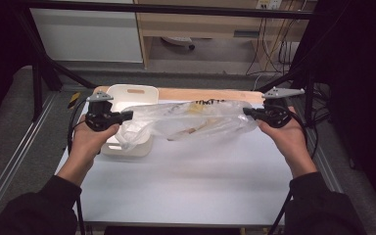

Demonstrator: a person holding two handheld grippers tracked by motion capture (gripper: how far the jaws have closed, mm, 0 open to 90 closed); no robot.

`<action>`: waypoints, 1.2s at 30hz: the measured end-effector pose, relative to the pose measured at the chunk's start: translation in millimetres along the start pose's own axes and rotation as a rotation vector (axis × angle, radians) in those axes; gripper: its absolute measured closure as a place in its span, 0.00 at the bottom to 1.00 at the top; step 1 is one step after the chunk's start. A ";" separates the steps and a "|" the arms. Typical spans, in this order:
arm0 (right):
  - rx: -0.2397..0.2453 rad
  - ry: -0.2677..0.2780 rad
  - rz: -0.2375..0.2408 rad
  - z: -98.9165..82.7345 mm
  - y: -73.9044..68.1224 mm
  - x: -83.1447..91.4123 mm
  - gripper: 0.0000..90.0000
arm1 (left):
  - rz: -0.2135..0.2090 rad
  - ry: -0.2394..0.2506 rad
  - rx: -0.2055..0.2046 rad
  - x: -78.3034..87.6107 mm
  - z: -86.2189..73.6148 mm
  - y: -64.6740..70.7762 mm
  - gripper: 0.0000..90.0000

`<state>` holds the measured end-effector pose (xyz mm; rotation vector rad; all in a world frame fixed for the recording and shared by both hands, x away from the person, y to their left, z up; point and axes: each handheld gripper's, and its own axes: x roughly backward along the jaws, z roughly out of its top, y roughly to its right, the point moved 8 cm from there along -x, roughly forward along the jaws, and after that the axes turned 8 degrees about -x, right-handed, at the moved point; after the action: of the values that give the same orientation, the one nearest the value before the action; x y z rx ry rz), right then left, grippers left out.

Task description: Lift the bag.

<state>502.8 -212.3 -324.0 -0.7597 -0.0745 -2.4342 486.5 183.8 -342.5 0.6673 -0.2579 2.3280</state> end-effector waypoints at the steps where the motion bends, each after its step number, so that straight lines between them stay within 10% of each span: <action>1: -0.005 -0.001 0.004 -6.4 -1.9 1.6 1.00 | -0.003 0.001 -0.001 1.1 -3.4 2.9 1.00; 18: -0.075 -0.018 0.010 -106.5 -14.8 19.1 1.00 | -0.124 -0.034 -0.028 5.8 -99.2 81.3 1.00; 30: -0.108 -0.090 0.010 -170.0 -23.0 18.1 1.00 | -0.201 -0.082 0.009 0.1 -143.6 99.4 1.00; 36: -0.092 -0.180 -0.009 -197.1 -26.2 10.5 1.00 | -0.195 -0.157 -0.034 -11.0 -162.9 105.8 1.00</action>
<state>382.1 -238.7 -480.1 -1.0211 -0.0356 -2.3854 358.4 157.1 -486.6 0.8223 -0.2899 2.0844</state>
